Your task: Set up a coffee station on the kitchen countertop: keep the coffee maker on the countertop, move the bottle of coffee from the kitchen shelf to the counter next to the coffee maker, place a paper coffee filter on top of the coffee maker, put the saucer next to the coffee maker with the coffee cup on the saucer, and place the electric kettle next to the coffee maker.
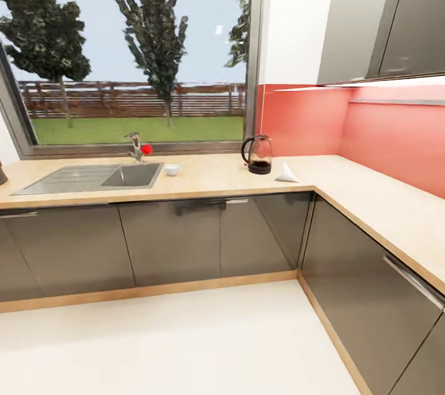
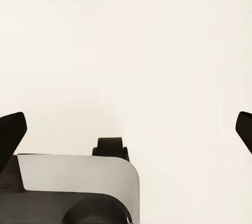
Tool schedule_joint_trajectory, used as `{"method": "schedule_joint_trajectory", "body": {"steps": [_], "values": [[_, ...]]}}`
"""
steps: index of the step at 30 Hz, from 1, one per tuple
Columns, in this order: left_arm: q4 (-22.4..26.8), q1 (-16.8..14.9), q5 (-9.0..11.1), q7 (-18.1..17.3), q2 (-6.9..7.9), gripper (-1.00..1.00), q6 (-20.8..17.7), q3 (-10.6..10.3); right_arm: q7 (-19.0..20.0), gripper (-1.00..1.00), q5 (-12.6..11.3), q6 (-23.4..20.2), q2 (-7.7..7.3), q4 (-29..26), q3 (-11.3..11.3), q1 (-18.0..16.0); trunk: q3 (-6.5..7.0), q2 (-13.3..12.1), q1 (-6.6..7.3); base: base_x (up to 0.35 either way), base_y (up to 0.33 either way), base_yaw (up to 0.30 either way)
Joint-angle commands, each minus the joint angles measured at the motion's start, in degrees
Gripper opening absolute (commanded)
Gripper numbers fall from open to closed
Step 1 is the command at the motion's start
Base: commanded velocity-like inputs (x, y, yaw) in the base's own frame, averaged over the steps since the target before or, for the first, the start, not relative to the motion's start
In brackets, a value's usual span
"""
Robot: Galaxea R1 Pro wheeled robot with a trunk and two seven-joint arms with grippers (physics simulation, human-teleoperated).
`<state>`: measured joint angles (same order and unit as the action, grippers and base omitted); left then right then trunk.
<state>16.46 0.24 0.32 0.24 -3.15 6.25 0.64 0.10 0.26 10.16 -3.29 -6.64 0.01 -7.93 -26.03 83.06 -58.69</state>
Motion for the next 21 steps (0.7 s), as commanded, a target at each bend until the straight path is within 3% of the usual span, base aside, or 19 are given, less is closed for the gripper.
{"method": "schedule_joint_trajectory", "body": {"steps": [1, 11, 21], "values": [[0.1, 0.0, 0.0, 0.0, -0.02, 1.0, 0.1, 0.1, 0.0, 1.0, 0.0, 0.2, -0.02, 0.1, 0.0, 0.0, -0.05, 0.0, -0.03, 0.327, 0.0, 0.0], [0.1, 0.0, 0.0, 0.0, -0.02, 1.0, 0.1, 0.1, 0.0, 1.0, 0.0, 0.1, -0.05, 0.1, 0.0, 0.0, -0.05, 0.0, -0.03, 0.327, 0.0, -0.008], [0.1, 0.0, 0.0, 0.0, -0.02, 1.0, 0.1, 0.1, 0.1, 1.0, 0.0, 0.1, -0.05, 0.1, 0.1, 0.0, -0.05, 0.0, -0.03, 0.13, 0.0, -0.21]]}}
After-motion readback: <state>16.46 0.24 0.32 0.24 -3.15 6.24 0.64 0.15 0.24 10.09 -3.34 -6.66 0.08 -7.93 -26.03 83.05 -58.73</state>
